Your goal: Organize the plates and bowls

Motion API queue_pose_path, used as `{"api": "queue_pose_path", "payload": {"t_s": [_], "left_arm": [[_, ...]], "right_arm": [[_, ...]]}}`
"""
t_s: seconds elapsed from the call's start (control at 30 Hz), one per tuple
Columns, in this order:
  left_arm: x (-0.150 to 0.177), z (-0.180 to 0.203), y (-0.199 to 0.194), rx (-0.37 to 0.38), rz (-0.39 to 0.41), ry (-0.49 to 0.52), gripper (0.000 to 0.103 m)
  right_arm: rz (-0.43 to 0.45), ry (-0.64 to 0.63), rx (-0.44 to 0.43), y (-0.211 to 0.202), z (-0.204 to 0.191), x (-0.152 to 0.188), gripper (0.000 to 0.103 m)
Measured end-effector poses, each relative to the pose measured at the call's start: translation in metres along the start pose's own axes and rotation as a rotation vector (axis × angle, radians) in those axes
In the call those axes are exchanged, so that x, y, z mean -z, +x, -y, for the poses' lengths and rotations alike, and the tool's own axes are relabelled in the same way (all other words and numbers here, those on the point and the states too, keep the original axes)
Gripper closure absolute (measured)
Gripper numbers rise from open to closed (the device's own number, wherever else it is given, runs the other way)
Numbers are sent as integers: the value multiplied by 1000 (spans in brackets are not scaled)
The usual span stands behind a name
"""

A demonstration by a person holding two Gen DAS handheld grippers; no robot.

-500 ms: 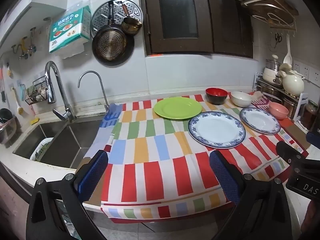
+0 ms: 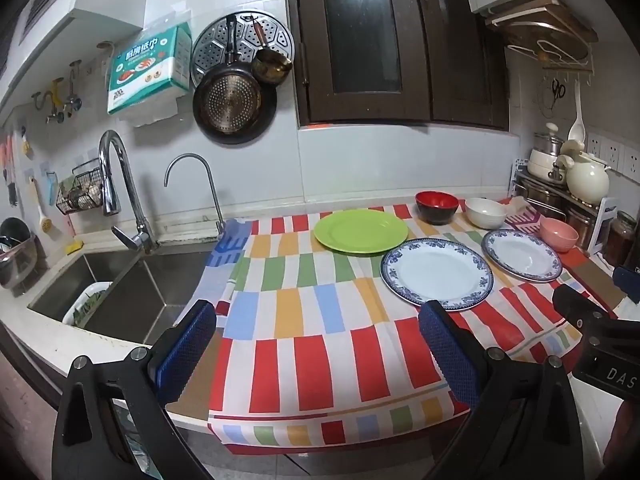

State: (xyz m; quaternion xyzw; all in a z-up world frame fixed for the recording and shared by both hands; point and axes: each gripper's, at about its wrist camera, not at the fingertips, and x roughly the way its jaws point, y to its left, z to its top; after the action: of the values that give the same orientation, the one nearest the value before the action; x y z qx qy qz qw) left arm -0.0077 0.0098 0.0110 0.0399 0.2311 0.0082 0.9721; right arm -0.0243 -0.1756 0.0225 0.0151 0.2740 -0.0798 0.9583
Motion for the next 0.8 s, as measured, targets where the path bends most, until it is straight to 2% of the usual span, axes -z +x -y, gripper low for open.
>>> {"api": "queue_pose_path", "payload": {"t_s": [0.8], "left_arm": [[-3, -3, 6, 16, -8, -7, 0]], "right_arm": [[9, -14, 22, 1, -2, -2, 1]]}}
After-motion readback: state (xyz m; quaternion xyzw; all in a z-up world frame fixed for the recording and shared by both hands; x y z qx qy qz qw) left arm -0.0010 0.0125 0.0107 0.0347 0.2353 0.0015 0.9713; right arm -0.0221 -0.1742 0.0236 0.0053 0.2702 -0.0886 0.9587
